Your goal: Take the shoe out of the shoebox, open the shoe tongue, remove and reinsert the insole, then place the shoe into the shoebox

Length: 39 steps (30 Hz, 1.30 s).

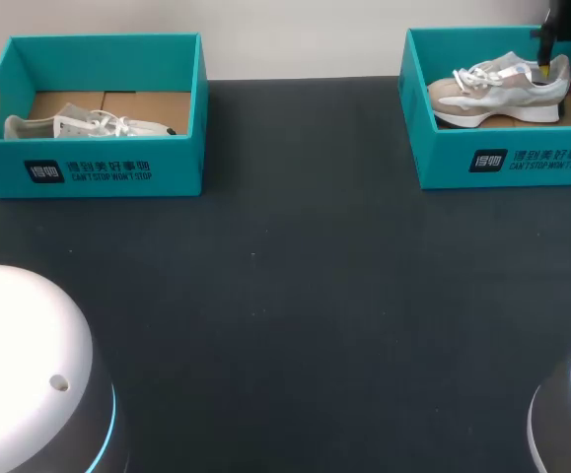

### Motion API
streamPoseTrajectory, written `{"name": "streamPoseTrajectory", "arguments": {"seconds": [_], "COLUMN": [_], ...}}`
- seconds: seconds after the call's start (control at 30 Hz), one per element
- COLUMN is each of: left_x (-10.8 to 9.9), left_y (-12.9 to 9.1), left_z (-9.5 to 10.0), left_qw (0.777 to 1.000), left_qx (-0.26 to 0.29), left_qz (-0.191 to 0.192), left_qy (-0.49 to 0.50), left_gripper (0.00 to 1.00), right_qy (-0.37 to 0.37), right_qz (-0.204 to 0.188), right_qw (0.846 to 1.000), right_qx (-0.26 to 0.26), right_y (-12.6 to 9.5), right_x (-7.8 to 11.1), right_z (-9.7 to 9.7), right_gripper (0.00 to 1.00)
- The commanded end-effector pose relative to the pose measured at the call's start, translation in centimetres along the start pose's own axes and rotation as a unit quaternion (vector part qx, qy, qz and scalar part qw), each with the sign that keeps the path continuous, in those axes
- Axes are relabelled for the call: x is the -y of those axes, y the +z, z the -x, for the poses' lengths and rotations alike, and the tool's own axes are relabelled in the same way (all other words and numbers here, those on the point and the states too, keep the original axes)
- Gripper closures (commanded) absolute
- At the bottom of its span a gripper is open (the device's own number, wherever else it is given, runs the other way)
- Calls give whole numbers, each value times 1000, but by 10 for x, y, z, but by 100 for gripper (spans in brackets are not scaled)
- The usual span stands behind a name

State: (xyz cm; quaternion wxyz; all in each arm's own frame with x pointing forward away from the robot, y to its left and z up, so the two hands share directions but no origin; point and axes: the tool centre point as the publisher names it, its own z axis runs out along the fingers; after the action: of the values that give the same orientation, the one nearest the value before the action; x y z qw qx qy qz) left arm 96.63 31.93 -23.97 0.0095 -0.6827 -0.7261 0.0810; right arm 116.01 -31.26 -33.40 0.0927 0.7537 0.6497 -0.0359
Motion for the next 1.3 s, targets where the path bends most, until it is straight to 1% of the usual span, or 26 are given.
{"name": "streamPoseTrajectory", "arguments": {"seconds": [0.03, 0.1, 0.13, 0.17, 0.2, 0.27, 0.3, 0.47, 0.5, 0.57, 0.6, 0.7, 0.73, 0.97, 1.0, 1.03, 1.07, 1.3], "left_x": [1, 1, 1, 1, 1, 1, 1, 1, 1, 1, 1, 1, 1, 1, 1, 1, 1, 1], "left_y": [0, 0, 0, 0, 0, 0, 0, 0, 0, 0, 0, 0, 0, 0, 0, 0, 0, 0], "left_z": [0, 0, 0, 0, 0, 0, 0, 0, 0, 0, 0, 0, 0, 0, 0, 0, 0, 0], "left_qw": [1000, 1000, 1000, 1000, 1000, 1000, 1000, 1000, 1000, 1000, 1000, 1000, 1000, 1000, 1000, 1000, 1000, 1000], "left_qx": [-1, -1, -1, -1, -1, -1, -1, -1, -1, -1, -1, -1, -1, -1, -1, -1, -1, -1], "left_qz": [1, 1, 1, 1, 1, 1, 1, 1, 1, 1, 1, 1, 1, 1, 1, 1, 1, 1], "left_qy": [0, 0, 0, 0, 0, 0, 0, 0, 0, 0, 0, 0, 0, 0, 0, 0, 0, 0], "left_gripper": [0, 0, 0, 0, 0, 0, 0, 0, 0, 0, 0, 0, 0, 0, 0, 0, 0, 0], "right_qy": [6, 0, 4, 5, 2, 6, 1, 4, 5, 7, 6, 9, 11, 15, 23, 21, 27, 61], "right_qz": [-8, -3, -3, -3, -3, -2, 0, -6, -5, -7, -7, -2, -2, 6, 6, 3, 5, 9], "right_qw": [1000, 1000, 1000, 1000, 1000, 1000, 1000, 1000, 1000, 1000, 1000, 999, 999, 998, 998, 998, 998, 996], "right_qx": [-1, 11, 7, 6, 9, 6, 9, 22, 25, 27, 29, 38, 37, 54, 53, 63, 61, 62], "right_y": [12, 12, 14, 17, 21, 23, 23, 32, 33, 34, 34, 33, 23, -3, 0, -5, -10, -62], "right_x": [-8, -8, -8, -7, -7, -7, -7, -8, -8, -8, -8, -5, -5, 5, 7, 9, 11, 18], "right_z": [0, 2, 2, 2, 2, 2, 2, 4, 4, 5, 5, 8, 11, 21, 23, 26, 29, 40], "right_gripper": [38, 45, 45, 42, 42, 43, 49, 62, 66, 98, 100, 100, 100, 100, 100, 100, 100, 100]}}
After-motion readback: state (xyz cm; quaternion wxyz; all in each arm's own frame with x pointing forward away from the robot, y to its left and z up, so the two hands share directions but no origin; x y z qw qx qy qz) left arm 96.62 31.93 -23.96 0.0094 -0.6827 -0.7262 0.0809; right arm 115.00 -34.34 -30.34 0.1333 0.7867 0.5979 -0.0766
